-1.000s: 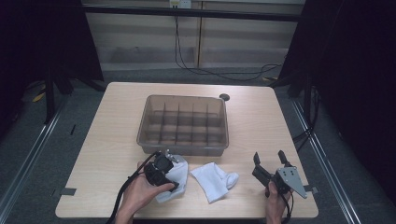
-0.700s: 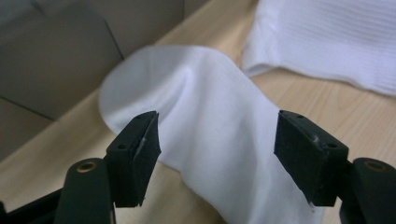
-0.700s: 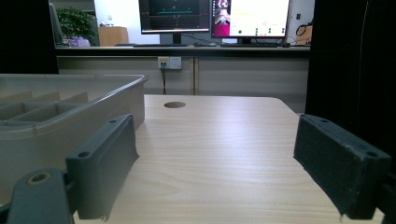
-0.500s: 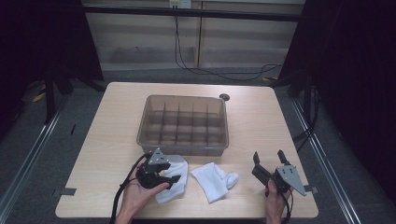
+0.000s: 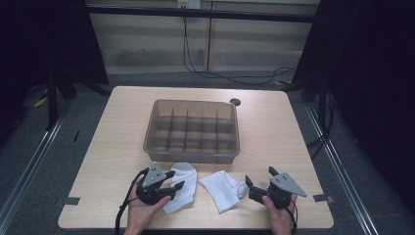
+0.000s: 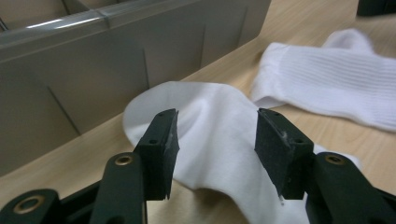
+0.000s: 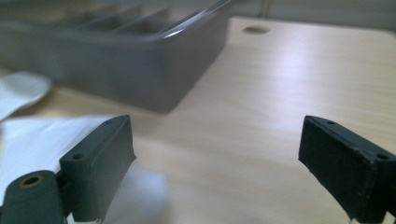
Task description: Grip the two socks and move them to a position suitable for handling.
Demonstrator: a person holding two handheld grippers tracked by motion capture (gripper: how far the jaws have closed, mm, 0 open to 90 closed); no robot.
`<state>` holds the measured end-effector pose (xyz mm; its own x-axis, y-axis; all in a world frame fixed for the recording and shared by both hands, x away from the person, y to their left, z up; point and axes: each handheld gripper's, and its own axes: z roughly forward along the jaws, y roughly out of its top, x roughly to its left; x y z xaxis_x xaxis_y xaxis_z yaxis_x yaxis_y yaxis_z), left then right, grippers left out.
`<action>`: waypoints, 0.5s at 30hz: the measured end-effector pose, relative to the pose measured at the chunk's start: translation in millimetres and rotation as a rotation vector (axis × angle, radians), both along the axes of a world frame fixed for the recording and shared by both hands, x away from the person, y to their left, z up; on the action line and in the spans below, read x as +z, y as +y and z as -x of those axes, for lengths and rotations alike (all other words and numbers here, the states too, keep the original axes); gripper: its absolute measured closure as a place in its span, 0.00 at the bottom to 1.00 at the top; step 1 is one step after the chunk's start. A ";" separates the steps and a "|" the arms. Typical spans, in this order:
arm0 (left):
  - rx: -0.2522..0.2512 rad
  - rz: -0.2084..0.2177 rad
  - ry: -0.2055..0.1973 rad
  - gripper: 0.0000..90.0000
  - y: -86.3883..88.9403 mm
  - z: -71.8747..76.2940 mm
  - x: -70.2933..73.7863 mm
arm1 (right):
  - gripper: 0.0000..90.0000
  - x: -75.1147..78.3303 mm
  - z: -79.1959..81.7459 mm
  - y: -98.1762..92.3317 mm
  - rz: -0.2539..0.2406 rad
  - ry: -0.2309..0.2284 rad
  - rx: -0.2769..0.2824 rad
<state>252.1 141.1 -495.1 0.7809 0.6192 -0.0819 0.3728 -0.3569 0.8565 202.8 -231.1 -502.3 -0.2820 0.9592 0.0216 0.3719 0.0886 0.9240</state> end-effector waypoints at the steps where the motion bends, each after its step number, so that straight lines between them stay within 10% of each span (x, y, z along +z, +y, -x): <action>1: -0.003 0.020 0.009 0.56 0.6 1.3 -1.3 | 0.17 1.0 1.3 4.1 -0.003 0.027 0.046; 15: -0.029 -0.040 0.024 0.80 -5.6 0.5 -7.1 | 0.43 25.3 4.1 84.1 0.005 0.159 0.392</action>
<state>251.6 135.5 -502.3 0.7970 0.5991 -0.0763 0.3816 -0.4017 0.8324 198.7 -147.0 -477.0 -0.6189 0.7803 0.0900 0.4471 0.2559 0.8571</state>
